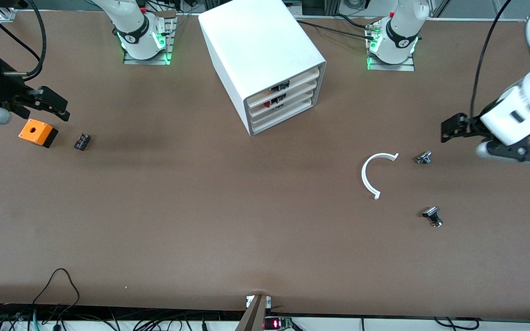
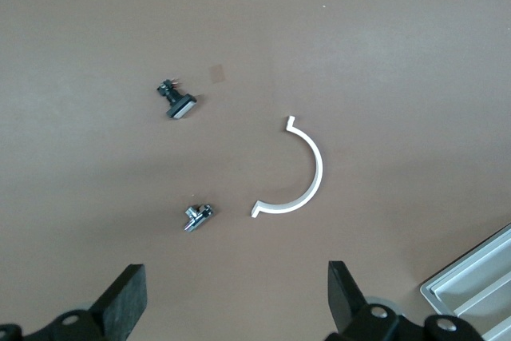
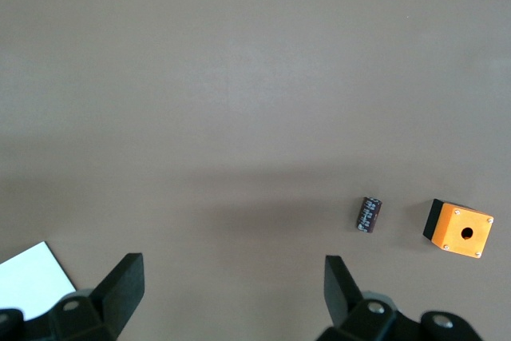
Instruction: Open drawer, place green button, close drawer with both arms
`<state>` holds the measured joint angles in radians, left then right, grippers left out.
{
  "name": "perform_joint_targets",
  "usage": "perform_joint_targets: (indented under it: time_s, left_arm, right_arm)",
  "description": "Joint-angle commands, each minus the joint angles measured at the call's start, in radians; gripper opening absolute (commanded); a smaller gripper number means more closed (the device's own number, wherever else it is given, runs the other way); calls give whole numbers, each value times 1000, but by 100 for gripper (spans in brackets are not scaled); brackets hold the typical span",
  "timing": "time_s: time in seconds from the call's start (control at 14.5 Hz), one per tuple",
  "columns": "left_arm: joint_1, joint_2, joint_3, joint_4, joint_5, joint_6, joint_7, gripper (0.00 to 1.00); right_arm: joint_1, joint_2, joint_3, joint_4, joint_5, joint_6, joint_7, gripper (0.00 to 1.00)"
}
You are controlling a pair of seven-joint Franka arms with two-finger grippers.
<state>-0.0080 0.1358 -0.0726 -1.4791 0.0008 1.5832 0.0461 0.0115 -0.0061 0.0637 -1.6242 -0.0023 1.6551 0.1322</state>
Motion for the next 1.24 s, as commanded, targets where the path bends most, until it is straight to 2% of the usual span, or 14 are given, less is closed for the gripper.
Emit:
perform_joint_targets:
  time_s: [0.0,0.07,0.14,0.21,0.41,0.69,1.18]
  left_arm:
    - [-85,-111,91,-87,-9,28,5,100]
    - [-134,-140,150,-87,-10,26,3,100]
    - [-132,-136,178,-89,-8,29,6,100]
    - [-126,-137,177,-130,-7,31,6,100]
    - [-95,-146,150,-167,-5,76,12,100]
    - [-81,-148,137,-173,33,113,5,100]
    - [-69,-134,129,-168,31,112,17,100]
  right_arm:
    - [-13,8,7,12,21,2,-8,100]
    - [-13,9,7,12,21,2,-8,100]
    - [-13,8,7,12,21,2,-8,100]
    - [-13,8,7,12,21,2,-8,100]
    - [-13,8,7,12,21,3,-8,100]
    - [-13,9,7,12,21,3,-9,100]
    - [-15,9,7,14,21,9,-28,100]
